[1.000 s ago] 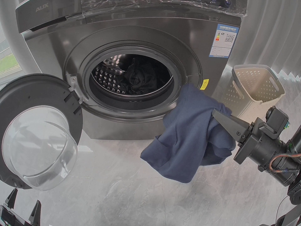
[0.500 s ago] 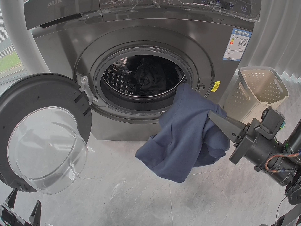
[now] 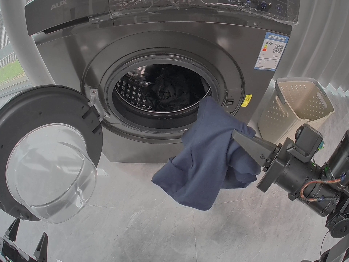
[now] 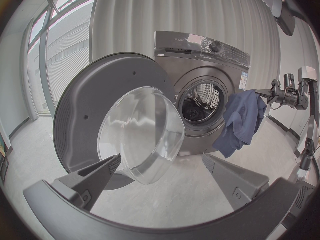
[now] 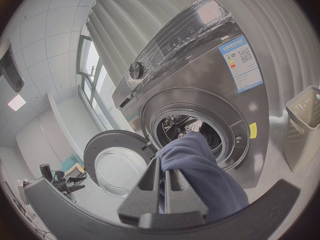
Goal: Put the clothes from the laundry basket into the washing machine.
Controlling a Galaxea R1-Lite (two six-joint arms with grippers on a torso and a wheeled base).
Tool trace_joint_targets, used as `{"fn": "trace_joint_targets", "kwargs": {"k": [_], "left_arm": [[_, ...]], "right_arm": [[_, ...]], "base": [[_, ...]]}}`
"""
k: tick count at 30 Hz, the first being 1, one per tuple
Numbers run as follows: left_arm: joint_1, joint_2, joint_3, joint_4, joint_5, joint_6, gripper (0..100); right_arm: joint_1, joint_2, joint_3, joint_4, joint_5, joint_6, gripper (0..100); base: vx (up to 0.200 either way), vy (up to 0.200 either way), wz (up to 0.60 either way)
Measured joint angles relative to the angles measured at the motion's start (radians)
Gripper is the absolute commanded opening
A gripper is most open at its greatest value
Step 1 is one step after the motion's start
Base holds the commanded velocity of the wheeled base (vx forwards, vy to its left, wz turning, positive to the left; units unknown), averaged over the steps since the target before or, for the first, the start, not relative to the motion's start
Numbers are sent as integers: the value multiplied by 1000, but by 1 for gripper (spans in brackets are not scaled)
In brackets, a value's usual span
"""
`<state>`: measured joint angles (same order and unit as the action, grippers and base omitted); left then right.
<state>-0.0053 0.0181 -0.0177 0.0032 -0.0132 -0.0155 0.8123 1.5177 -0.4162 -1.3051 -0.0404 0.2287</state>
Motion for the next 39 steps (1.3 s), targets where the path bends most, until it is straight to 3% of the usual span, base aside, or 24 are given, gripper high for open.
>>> {"fn": "trace_joint_targets", "kwargs": {"k": [7,15,18,20,25,31,35,39], "left_arm": [[1,0,0,0,1,5,100],[1,0,0,-4,-14,33,100],[1,0,-1,-33,-38,19,100],[4,2,-24,-53,-74,7,100],[5,77,-121,-89,-240,-15,100],[-8,299,-162,-138,-415,-12,100],[-51,476,-172,-222,-483,-8,100],[-164,653,-181,-332,-525,-27,100]], "right_arm": [[22,30,-55,0,-3,1,0],[57,89,-142,-1,-2,3,0],[62,111,-168,-2,-2,5,0],[63,126,-183,-5,-2,9,0],[63,168,-224,-29,0,17,0],[61,216,-277,-44,4,26,0],[61,244,-318,-49,7,39,0],[60,267,-361,-50,11,49,0]], "base": [[0,0,0],[0,0,0],[0,0,0],[0,0,0],[0,0,0],[0,0,0],[0,0,0],[0,0,0]]}}
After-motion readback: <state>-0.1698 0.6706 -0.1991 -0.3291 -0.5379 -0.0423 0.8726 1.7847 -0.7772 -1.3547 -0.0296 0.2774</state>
